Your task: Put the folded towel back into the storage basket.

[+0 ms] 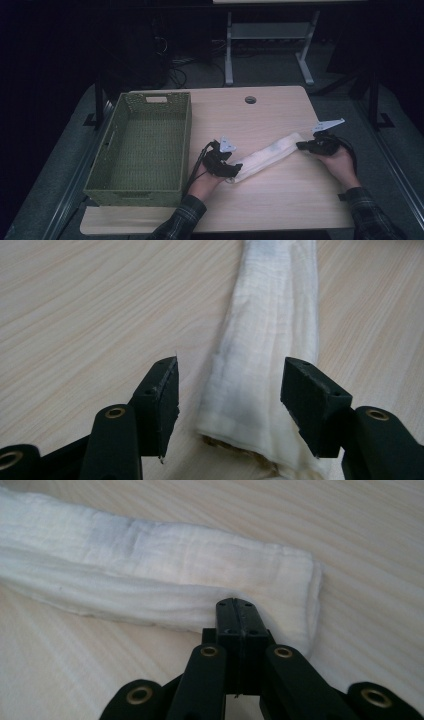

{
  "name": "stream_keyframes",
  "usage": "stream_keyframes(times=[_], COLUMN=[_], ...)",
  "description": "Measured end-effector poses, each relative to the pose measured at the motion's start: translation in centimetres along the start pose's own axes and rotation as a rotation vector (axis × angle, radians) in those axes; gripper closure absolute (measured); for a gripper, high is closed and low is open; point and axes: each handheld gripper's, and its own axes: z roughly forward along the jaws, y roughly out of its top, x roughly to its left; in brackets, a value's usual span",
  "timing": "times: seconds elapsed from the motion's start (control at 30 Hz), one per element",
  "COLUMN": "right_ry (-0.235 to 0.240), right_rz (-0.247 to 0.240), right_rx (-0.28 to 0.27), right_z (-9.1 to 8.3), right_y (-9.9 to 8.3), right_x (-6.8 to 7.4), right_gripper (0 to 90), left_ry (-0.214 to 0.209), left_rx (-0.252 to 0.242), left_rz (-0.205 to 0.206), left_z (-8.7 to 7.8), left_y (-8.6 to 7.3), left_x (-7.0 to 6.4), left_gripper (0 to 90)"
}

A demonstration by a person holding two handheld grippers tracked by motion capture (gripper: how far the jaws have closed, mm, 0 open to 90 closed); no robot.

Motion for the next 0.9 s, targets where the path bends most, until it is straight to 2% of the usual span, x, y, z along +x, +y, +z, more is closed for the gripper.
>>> stream_keyframes(times=[0.37,0.47,0.53,0.63,0.7,0.83,0.9], right_ry=[0.011,0.003,0.0,-0.001,0.002,-0.009,-0.008], right_rz=[0.003,-0.012,-0.004,-0.005,0.009,0.017,0.027], right_rx=[-0.024,-0.031,-0.038,-0.059,-0.07,-0.075,-0.082], right_z=[2.6,2.6,1.9,0.5,-0.3,-1.3,-1.7], right_y=[2.5,2.5,2.2,1.6,1.2,0.2,-0.2], right_x=[-0.5,-0.5,-0.2,0.1,0.3,0.7,0.9], right_gripper=[89.9,89.8,89.5,83.7,81.6,69.9,64.0], left_ry=[-0.002,-0.003,0.004,0.007,-0.003,0.016,0.04], left_rx=[-0.013,-0.011,-0.016,-0.007,-0.01,0.011,0.029], left_rz=[-0.01,-0.01,-0.02,-0.021,-0.038,-0.021,0.0], left_z=[-0.1,-0.1,0.0,0.2,0.4,0.8,1.0], left_y=[0.2,0.3,0.3,0.4,0.6,1.1,1.3], left_x=[0.1,0.2,0.3,0.6,0.7,0.9,0.9], left_gripper=[39.9,41.3,43.7,52.9,62.4,80.8,89.5])
